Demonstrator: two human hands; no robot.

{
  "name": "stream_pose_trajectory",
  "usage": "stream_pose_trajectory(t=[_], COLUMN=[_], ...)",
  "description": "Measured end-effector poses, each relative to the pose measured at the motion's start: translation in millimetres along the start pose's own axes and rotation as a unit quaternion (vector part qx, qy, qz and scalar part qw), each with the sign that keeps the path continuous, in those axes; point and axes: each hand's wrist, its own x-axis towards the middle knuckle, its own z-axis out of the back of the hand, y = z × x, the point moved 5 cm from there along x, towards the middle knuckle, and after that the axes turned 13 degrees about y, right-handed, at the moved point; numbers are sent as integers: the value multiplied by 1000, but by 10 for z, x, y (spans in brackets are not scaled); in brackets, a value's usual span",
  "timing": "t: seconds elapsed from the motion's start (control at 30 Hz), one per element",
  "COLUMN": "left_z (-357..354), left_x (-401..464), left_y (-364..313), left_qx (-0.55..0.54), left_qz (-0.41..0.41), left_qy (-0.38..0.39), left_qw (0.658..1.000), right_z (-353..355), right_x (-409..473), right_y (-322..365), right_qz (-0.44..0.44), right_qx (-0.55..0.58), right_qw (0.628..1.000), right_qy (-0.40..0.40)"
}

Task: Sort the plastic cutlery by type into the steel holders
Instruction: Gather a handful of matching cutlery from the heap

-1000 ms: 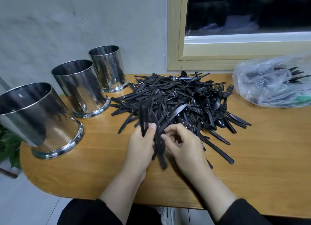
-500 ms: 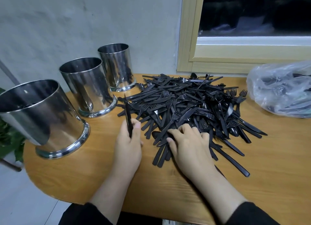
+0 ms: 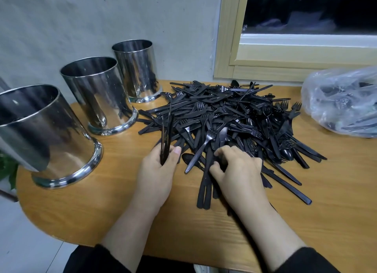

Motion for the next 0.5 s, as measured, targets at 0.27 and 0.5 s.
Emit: stream_pose_trajectory(t=[0.27,0.5], left_z=[-20,-27], left_x=[-27,-30], left_y=[-24,-29], left_qx=[20,49], left_qz=[-2,-3], left_qy=[13,14], left_qw=[1000,999], right_z=[-15,-5], right_x=[16,10], right_y=[7,23], right_qz=[4,1], right_qx=[-28,-22], right_qw=[1000,1000], right_qy=[7,10])
